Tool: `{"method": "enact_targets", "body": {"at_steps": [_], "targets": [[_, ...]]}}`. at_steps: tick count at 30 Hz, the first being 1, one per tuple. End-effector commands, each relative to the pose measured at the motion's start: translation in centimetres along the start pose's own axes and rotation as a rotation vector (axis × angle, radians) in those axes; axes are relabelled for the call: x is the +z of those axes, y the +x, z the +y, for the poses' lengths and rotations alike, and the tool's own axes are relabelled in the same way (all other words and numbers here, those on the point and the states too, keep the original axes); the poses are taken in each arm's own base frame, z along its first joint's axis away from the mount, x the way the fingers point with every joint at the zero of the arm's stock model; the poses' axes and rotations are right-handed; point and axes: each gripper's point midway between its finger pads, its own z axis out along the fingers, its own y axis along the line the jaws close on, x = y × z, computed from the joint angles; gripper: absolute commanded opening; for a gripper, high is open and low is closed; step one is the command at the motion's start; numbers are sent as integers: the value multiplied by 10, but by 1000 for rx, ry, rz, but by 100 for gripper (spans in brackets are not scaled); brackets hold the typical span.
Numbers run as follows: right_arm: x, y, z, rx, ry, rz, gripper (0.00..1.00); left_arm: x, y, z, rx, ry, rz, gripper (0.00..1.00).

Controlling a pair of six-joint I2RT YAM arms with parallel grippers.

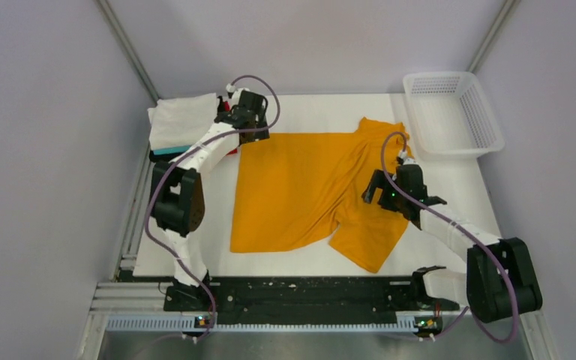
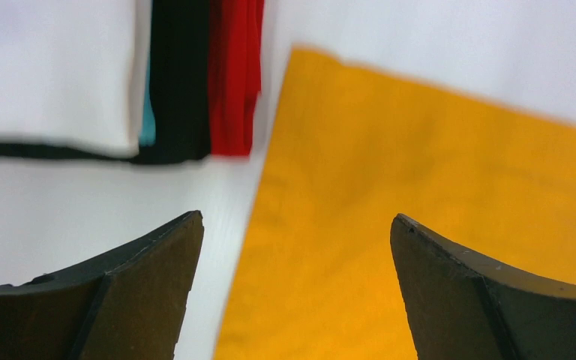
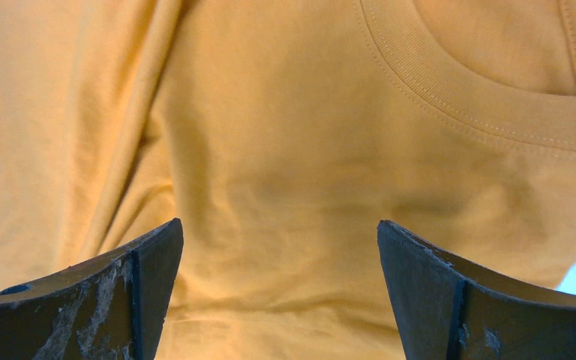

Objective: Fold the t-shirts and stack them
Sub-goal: Flatten out the tshirt

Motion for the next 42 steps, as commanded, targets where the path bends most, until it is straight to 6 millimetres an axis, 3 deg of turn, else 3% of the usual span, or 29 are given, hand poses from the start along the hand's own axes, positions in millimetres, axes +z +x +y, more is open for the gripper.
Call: {"method": "enact_targets", "body": {"at_steps": [1,4,6,7,9,13,16,19,25,33,35,38,42], "targets": [[-28,-18,13,37,-54,-72,99,-66,34,-16,-94,68,-41,99],[-43,-3,22,17,-95,-41,99,-95,78,-29,-87,132,-14,99],[-48,13,27,5,-96,-15,99,-99,119,-33,-85,182,46,99],[-49,23,32,-4,-112,8,99,-102,124,-38,-109,216,51,99],[-48,41,38,-16,-139,60,99,-98,152,-35,-128,239,98,99],[-38,56,26,-5,-89,95,99,-86,169,-25,-119,184,117,99],[-29,65,0,62,14,122,99,-71,181,-10,-92,96,119,99],[-27,76,-20,171,36,174,99,-60,193,-8,-94,75,162,99],[-36,67,-53,193,184,113,99,-39,199,-3,-100,28,201,99],[-46,48,-81,201,335,46,99,-9,189,-9,-156,74,255,99],[-47,42,-83,196,348,33,99,-8,187,-9,-152,71,259,99],[-52,26,-70,161,294,19,99,-13,183,-14,-146,110,262,99],[-76,-12,-44,101,181,-90,99,-37,162,-26,-108,190,193,99]]}}
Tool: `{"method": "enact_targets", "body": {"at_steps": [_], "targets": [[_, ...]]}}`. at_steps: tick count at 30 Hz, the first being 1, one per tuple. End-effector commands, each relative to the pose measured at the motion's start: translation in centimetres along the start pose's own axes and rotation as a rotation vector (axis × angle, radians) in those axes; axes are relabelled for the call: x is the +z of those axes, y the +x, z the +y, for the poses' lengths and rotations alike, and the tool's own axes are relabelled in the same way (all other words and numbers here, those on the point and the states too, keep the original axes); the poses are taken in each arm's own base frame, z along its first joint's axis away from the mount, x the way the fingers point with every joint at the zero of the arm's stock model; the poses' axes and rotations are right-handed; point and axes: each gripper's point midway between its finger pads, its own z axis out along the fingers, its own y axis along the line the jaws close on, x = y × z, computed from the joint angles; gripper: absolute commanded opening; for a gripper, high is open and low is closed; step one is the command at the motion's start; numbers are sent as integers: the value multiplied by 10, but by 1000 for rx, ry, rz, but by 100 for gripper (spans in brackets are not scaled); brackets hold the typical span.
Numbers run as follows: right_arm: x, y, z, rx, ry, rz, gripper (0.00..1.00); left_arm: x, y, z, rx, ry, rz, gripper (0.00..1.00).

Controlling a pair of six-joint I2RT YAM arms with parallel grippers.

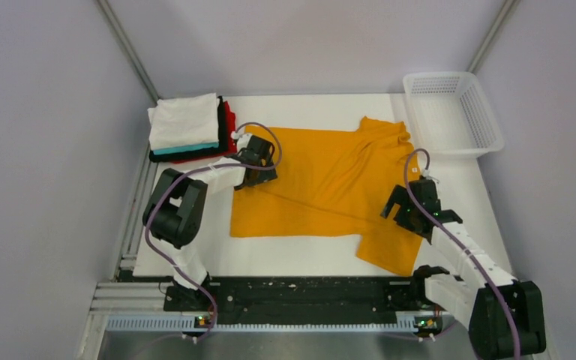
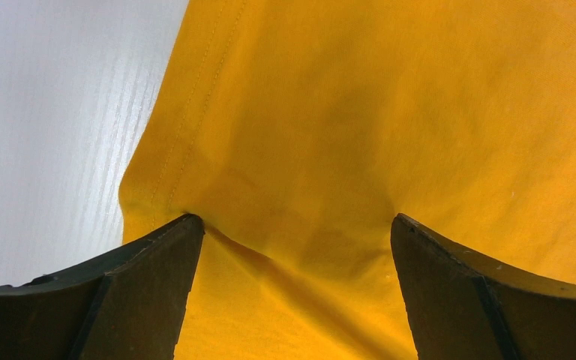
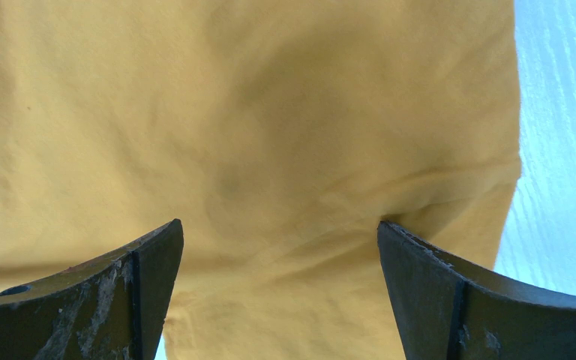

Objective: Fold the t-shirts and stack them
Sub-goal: Flatten out the tshirt

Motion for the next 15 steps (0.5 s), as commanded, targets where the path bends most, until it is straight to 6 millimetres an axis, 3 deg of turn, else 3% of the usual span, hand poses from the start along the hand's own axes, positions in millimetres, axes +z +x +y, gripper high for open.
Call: {"method": "enact_targets", "body": {"at_steps": [1,5,7,10,12,15], "targets": [[-44,-52,22,-55,-96,-167,99,-27,1,-26,43,139,-5,99],[-80,-91,50,-23,-270,-397,99,-62,-7,-35,33,211,-36,99],[-93,-98,54,118,-334,-467,99,-79,-2,-34,19,238,-32,99],[-110,-96,70,87,-496,-546,99,-97,14,-21,-6,220,-24,99],[-108,-92,56,97,-437,-561,99,-103,32,1,-37,164,1,99],[-102,-87,18,118,-229,-539,99,-111,70,38,-92,96,54,99]]}}
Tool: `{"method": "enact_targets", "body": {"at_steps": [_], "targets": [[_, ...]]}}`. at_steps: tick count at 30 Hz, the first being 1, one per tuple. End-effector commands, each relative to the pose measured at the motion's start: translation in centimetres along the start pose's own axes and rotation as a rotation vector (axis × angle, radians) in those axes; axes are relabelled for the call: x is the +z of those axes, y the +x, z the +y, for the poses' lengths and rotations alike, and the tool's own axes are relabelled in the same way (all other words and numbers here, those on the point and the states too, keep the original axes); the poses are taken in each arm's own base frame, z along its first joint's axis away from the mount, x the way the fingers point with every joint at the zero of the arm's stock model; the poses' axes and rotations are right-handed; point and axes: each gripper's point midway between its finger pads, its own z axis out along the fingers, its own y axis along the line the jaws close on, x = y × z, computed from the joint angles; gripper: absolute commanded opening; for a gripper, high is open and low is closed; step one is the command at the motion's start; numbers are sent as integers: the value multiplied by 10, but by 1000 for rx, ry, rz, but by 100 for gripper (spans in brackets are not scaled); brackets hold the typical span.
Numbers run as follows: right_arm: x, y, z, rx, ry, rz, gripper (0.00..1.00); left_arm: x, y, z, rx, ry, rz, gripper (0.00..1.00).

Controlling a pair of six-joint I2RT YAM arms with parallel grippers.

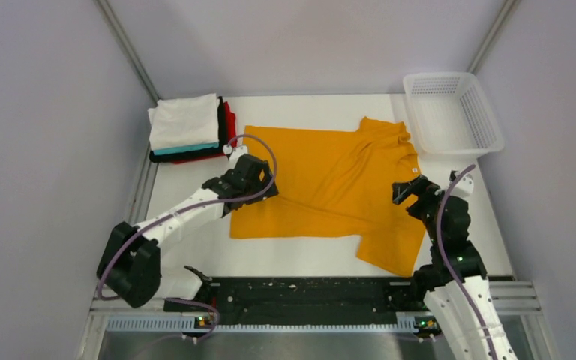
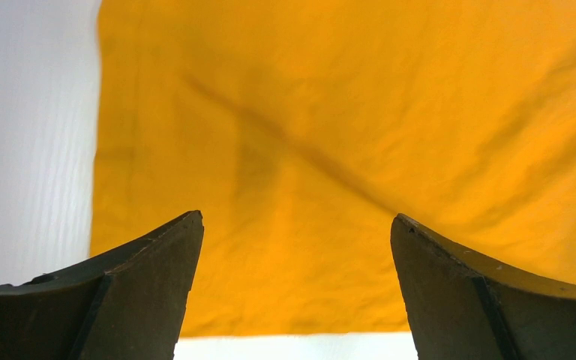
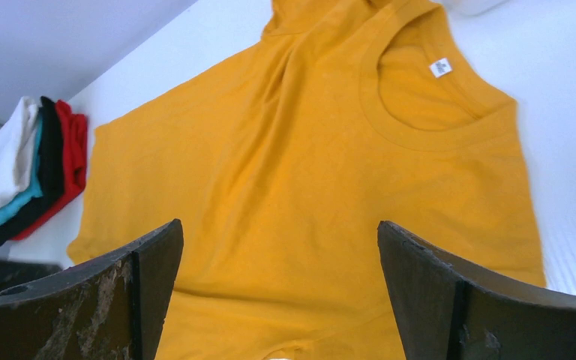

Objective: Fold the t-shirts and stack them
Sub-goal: Flatten out the tshirt

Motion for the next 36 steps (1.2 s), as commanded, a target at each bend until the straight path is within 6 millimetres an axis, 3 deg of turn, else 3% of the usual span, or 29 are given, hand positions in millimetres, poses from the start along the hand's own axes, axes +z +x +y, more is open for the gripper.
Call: {"method": "enact_targets", "body": {"at_steps": [1,5,8,19,26,33,36], "targets": [[-11,-5,-38,4,217,-15,99,-27,63,69,-96,-185,109,99],[-12,-2,-44,26,250,-14,99,-50,103,119,-163,-286,145,99],[-8,6,-50,17,277,16,99,-53,117,136,-203,-297,131,98],[2,23,-51,-31,288,127,99,-28,109,128,-277,-258,38,76],[2,22,-51,-30,281,118,99,-15,114,123,-294,-275,68,46],[4,26,-52,-43,285,141,99,-3,122,117,-296,-271,103,44],[5,26,-53,-50,288,145,99,0,122,114,-283,-269,113,32]]}}
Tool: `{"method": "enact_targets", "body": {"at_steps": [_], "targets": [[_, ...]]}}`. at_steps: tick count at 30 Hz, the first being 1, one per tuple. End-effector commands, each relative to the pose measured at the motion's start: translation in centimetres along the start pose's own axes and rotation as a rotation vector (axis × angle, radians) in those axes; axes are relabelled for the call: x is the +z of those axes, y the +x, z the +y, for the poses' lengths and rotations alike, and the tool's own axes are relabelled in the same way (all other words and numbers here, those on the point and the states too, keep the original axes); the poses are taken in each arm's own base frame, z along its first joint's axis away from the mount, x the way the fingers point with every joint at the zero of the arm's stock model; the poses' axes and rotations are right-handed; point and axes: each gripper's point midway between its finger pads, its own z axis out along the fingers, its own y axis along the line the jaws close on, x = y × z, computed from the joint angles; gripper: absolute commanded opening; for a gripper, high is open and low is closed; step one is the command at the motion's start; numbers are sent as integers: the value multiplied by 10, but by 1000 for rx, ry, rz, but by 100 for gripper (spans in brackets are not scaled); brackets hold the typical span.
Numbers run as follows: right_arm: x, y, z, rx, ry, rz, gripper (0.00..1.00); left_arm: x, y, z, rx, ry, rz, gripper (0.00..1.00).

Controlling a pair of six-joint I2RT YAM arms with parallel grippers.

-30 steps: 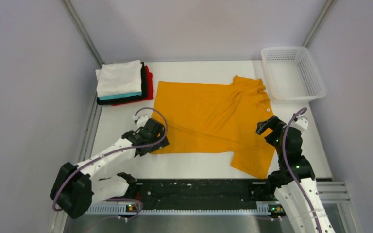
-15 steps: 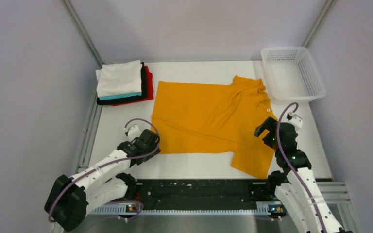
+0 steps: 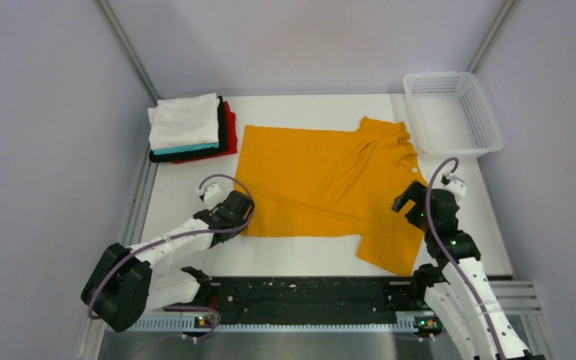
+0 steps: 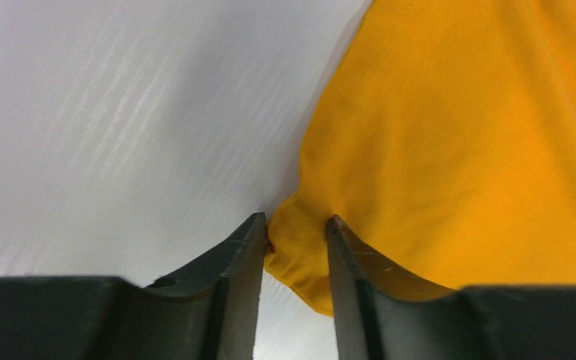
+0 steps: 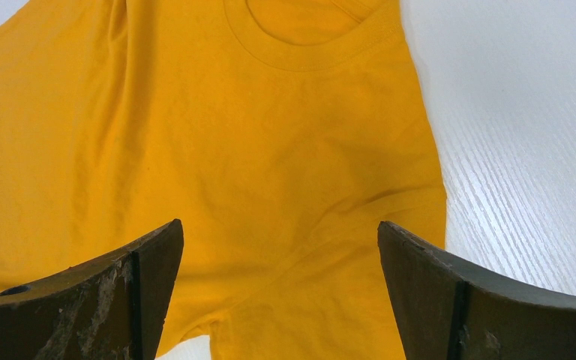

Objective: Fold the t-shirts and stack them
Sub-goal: Flatten out the tshirt

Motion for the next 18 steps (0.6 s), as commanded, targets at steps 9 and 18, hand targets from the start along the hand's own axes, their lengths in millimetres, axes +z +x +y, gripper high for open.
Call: {"method": "enact_targets", "body": {"at_steps": [9,18], "targets": [[-2,-17,9,-16,-17,-30,99,1,7,1,13,-15,35,0],[2,8,37,-134,-95,103,96,-22,-49,15,-46,-47,-166,0]]}}
